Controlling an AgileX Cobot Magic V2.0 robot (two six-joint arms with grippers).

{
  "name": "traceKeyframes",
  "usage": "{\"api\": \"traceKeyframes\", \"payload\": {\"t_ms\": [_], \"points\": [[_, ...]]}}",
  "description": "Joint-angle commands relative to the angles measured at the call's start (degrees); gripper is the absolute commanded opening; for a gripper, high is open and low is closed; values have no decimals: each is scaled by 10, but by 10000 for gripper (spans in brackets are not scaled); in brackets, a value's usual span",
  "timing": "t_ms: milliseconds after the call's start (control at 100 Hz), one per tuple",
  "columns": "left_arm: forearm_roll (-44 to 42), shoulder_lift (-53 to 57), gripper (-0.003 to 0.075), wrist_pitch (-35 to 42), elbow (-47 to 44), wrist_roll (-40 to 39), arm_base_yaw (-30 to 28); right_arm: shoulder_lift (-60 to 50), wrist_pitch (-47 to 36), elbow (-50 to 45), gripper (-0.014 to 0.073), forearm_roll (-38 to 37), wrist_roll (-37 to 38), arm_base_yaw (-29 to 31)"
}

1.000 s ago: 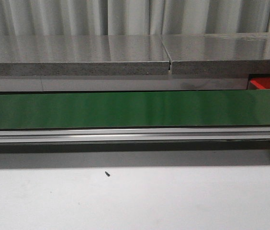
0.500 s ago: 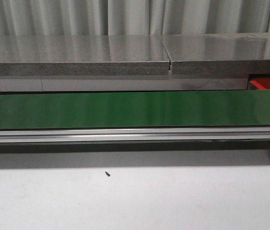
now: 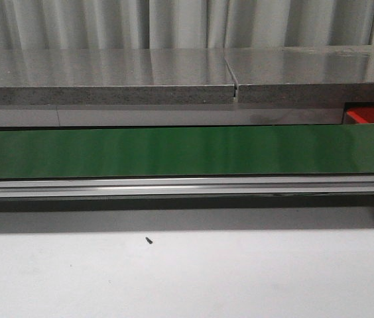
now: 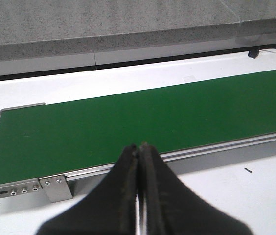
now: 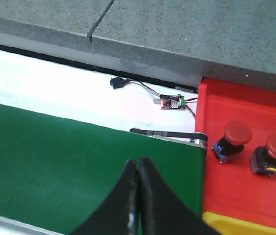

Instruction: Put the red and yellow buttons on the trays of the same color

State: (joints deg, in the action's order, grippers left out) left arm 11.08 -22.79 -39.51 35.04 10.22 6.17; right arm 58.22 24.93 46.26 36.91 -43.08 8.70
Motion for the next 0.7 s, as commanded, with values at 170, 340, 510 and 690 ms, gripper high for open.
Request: {"api": "traceKeyframes", "payload": {"t_ms": [170,340,510,690], "points": [[9,-5,-19,40,15,-1,4,-55,-6,-15,-113,-269,312,-39],[10,-5,-19,40,15,-1,4,-102,-17,-43,-113,-354,406,-84],[10,-5,-19,40,15,-1,4,-162,-13,-83,-113,-354,406,-90],[10,-5,-19,40,15,-1,4,-237,-11,-130,-113,-355,404,-90]]}}
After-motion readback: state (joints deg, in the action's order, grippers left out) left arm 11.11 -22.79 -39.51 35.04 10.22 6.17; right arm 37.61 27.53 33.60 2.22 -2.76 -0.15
